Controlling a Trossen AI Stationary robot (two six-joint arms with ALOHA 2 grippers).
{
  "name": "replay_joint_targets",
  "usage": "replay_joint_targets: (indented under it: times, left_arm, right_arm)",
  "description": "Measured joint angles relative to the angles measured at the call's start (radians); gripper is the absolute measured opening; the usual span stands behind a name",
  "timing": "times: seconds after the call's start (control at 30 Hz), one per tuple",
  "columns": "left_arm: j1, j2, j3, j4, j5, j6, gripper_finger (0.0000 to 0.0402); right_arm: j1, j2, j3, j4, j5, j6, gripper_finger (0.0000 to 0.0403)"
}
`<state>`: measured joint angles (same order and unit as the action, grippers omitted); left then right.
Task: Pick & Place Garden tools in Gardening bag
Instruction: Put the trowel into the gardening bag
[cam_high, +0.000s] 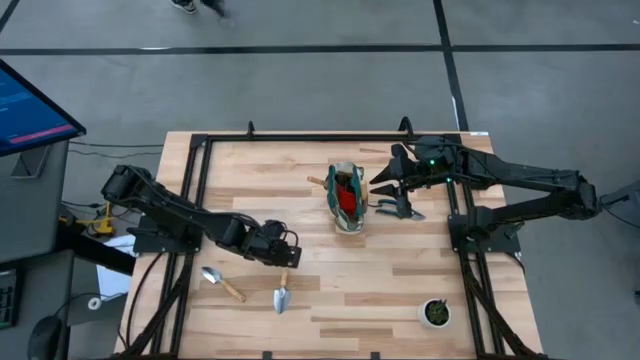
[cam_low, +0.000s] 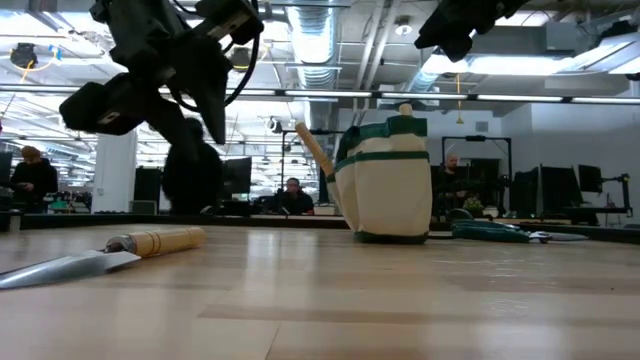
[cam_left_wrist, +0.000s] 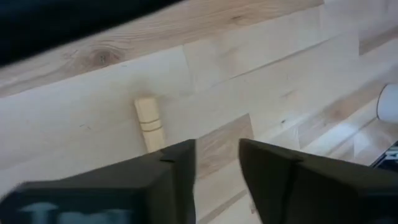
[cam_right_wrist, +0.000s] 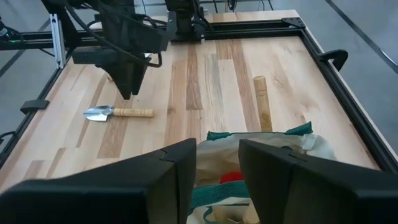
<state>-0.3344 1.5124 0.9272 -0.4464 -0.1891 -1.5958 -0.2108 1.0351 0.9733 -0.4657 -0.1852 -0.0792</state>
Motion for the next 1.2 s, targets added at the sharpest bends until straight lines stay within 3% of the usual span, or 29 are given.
replay_joint_targets:
  times: [0.17, 0.33, 0.47, 1.2]
  left_arm:
    - [0.001, 0.011, 0.000, 0.003, 0.010, -0.009, 0.0203]
    - [0.002, 0.071, -0.001, 0.007, 0.091, -0.065, 0.0237]
    - [0.004, 0.119, -0.001, 0.008, 0.155, -0.077, 0.0236]
    - [0.022, 0.237, 0.005, 0.022, 0.127, -0.080, 0.0171]
  right_arm:
    - [0.000, 0.000, 0.000, -0.014, 0.000, -0.001, 0.0131]
    - [0.000, 0.000, 0.000, -0.037, 0.000, -0.001, 0.0146]
    - [0.000, 0.000, 0.000, -0.054, 0.000, -0.001, 0.0154]
    - [0.000, 0.001, 0.000, -0.068, 0.000, 0.000, 0.0152]
